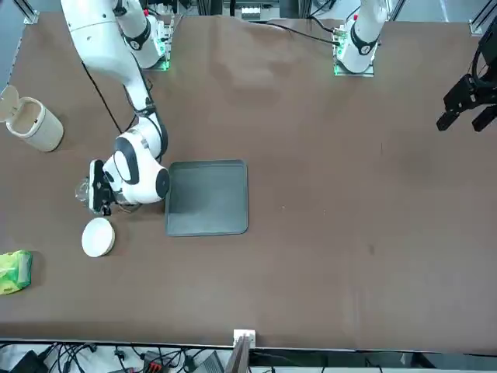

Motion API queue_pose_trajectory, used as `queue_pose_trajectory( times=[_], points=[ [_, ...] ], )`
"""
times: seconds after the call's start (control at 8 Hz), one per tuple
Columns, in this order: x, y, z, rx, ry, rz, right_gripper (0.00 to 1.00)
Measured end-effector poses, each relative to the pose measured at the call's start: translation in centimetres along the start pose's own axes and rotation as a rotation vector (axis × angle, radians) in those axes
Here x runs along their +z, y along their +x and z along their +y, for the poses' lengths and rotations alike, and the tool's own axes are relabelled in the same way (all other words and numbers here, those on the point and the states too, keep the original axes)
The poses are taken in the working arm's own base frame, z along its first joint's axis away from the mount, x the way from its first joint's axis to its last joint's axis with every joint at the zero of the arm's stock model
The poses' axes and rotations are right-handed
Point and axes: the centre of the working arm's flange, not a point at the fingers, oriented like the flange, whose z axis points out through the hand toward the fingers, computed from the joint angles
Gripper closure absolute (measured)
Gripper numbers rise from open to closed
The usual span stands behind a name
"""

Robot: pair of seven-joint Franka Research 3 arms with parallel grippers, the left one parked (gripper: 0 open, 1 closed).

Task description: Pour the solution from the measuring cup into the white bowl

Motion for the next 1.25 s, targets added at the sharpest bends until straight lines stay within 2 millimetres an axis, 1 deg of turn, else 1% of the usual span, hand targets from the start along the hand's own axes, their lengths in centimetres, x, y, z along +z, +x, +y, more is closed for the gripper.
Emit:
queue_pose_trajectory(
  times=[0.12,0.5,0.62,1.0,1.25],
  points=[
    [-0.3,0.0,-0.4,-0.019,0.031,-0.001,0.26],
    [-2.2,1.0,-1.9,-0.035,0.134,-0.050,0.26],
    [-2.4,1.0,-2.3,-0.041,0.160,-0.065,0.26],
    [-1.9,1.1,-3.2,-0.083,0.223,-0.106,0.26],
    [-0.4,1.5,-3.6,-0.121,0.226,-0.142,0.26]
  ],
)
